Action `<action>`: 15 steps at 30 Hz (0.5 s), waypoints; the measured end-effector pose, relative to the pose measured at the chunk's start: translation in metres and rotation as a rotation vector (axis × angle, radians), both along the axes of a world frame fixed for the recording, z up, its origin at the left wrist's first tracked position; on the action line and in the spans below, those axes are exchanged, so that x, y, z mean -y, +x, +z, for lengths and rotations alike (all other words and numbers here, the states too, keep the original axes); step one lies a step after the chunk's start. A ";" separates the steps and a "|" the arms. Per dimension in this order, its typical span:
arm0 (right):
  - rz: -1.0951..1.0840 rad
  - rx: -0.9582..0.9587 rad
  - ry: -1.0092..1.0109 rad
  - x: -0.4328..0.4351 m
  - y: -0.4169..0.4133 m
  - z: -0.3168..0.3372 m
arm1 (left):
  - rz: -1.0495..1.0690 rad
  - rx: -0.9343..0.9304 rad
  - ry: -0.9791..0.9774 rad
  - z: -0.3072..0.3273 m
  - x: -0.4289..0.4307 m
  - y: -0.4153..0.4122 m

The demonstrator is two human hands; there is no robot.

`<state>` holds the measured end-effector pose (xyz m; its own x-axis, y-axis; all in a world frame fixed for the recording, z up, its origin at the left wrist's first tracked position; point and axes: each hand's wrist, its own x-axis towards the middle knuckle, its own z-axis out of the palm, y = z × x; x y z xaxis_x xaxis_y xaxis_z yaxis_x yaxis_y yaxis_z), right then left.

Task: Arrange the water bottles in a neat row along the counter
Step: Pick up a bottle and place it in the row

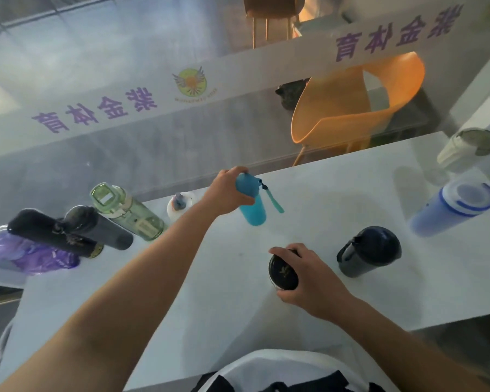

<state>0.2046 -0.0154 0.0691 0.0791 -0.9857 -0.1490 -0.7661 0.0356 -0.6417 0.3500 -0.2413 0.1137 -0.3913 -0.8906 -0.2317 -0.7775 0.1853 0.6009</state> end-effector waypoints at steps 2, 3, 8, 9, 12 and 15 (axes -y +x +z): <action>-0.025 0.010 -0.012 0.003 0.002 -0.001 | 0.002 0.038 -0.001 0.004 0.010 0.020; -0.040 0.017 -0.018 0.005 0.003 -0.001 | 0.003 0.052 -0.002 0.005 0.013 0.027; -0.094 0.031 -0.044 0.007 0.010 -0.005 | 0.014 0.076 -0.017 0.005 0.018 0.046; -0.101 0.030 -0.046 0.006 0.011 -0.006 | 0.016 0.068 -0.015 0.004 0.018 0.047; -0.130 0.041 -0.044 0.003 0.015 -0.008 | 0.013 0.051 0.004 -0.002 0.018 0.048; -0.148 0.068 -0.049 0.004 0.016 -0.007 | -0.013 0.077 0.016 -0.008 0.017 0.046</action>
<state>0.2208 -0.0193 0.0622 -0.0597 -0.9932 -0.1001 -0.7096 0.1128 -0.6955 0.3965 -0.2586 0.1055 -0.3832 -0.8816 -0.2754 -0.8192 0.1868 0.5422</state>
